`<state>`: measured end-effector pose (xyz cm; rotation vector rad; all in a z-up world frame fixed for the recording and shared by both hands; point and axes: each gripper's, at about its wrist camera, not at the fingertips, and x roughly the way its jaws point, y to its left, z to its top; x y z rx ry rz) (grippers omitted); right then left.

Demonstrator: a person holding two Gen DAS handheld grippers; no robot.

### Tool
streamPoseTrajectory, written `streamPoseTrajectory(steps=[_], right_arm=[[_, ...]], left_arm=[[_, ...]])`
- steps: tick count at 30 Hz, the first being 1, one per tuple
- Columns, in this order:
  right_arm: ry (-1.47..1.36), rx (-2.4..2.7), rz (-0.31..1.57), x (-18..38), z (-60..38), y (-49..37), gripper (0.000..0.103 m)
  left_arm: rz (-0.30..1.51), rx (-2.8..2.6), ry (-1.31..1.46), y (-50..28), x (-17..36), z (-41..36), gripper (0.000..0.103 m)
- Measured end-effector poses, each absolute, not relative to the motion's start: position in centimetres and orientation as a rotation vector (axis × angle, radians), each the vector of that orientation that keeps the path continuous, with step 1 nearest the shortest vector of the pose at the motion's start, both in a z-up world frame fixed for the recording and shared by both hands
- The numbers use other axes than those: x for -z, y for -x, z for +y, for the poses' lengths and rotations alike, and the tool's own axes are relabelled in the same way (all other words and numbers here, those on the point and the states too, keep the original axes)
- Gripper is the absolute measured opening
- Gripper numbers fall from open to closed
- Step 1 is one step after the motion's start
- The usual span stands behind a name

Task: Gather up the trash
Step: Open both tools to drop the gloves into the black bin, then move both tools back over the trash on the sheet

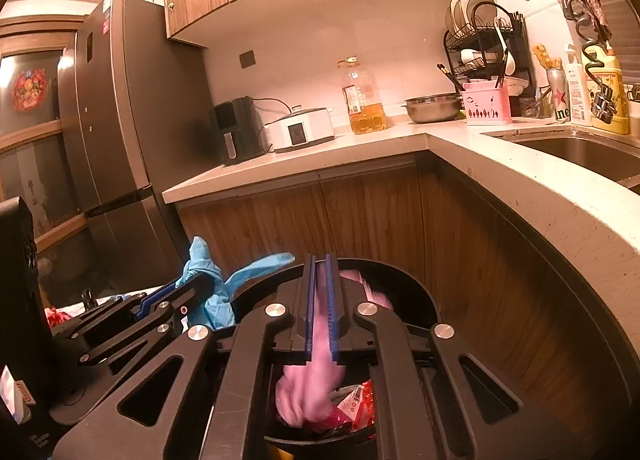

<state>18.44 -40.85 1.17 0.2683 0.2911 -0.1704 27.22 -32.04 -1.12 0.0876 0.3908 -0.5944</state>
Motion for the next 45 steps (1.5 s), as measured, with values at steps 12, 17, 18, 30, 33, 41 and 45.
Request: streamPoseTrajectory(steps=[12, 17, 18, 30, 33, 41, 45], right_arm=[[-0.294, 0.194, 0.311, -0.5, -41.1, -17.9, 0.036], [-0.285, 0.192, 0.310, -0.5, -40.4, -17.3, 0.050], [-0.281, 0.193, 0.310, -0.5, -40.3, -17.2, 0.052], [-0.267, 0.191, 0.286, -0.6, -37.7, -15.1, 0.074], [-0.258, 0.173, 0.277, -0.7, -36.4, -14.7, 0.077], [-0.238, 0.076, 0.272, -1.2, -31.5, -14.4, 0.077], [-0.228, 0.015, 0.276, -1.4, -28.7, -14.5, 0.077]], left_arm=[[0.430, 0.566, -0.083, -27.5, 2.2, -31.2, 0.051], [0.423, 0.527, -0.046, -26.9, 2.2, -29.6, 0.075], [0.419, 0.512, -0.036, -26.6, 2.1, -29.0, 0.077], [0.379, 0.338, -0.008, -23.4, 2.2, -21.8, 0.088], [0.366, 0.284, -0.014, -22.4, 2.2, -19.8, 0.088], [0.358, 0.129, 0.025, -20.8, 2.3, -12.5, 0.088], [0.358, 0.051, 0.032, -20.2, 2.5, -8.7, 0.088]])
